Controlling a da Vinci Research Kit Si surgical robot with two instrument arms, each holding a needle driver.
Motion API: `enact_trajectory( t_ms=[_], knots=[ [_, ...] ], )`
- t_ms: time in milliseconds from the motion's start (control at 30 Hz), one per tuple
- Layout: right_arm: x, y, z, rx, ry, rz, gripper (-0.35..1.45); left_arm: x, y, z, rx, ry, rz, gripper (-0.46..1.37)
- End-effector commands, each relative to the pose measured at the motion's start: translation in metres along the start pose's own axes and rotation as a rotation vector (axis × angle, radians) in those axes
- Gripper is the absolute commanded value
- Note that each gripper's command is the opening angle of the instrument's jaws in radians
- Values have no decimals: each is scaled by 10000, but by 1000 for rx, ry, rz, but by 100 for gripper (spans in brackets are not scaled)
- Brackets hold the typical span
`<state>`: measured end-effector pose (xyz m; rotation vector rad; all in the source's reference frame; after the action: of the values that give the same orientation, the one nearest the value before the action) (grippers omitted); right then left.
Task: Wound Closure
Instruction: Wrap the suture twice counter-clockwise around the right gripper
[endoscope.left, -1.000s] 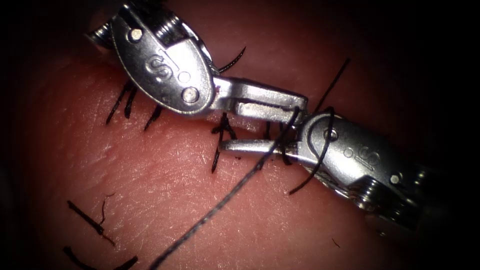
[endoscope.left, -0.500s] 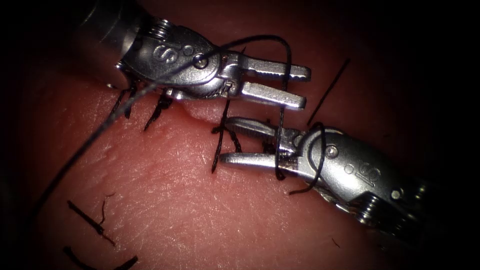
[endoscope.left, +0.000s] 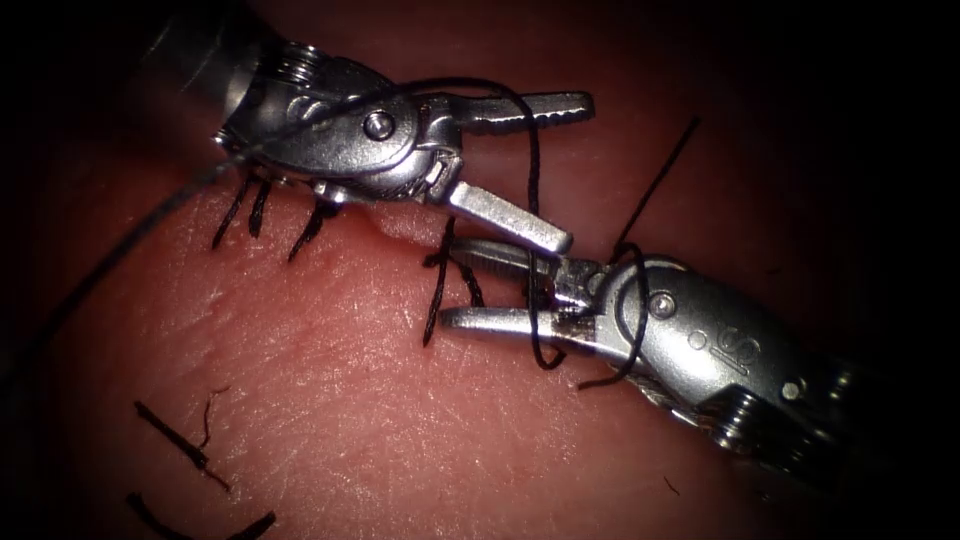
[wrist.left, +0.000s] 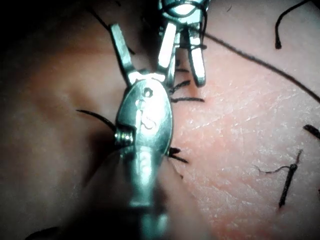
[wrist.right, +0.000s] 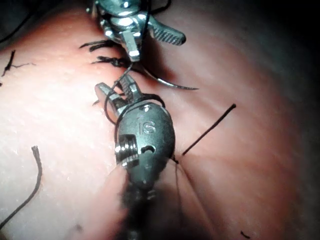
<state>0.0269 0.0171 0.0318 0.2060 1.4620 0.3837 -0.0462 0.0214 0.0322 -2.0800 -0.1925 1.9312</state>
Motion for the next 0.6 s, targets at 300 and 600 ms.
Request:
enact_trajectory(
  t_ms=[300,600],
  knots=[
    [-3,0,2,0,0,-3,16,12,-9,-2,13,-10,0,32],
    [-7,-1,2,1,-5,-6,16,31,-20,2,15,-18,15,39]
  ],
)
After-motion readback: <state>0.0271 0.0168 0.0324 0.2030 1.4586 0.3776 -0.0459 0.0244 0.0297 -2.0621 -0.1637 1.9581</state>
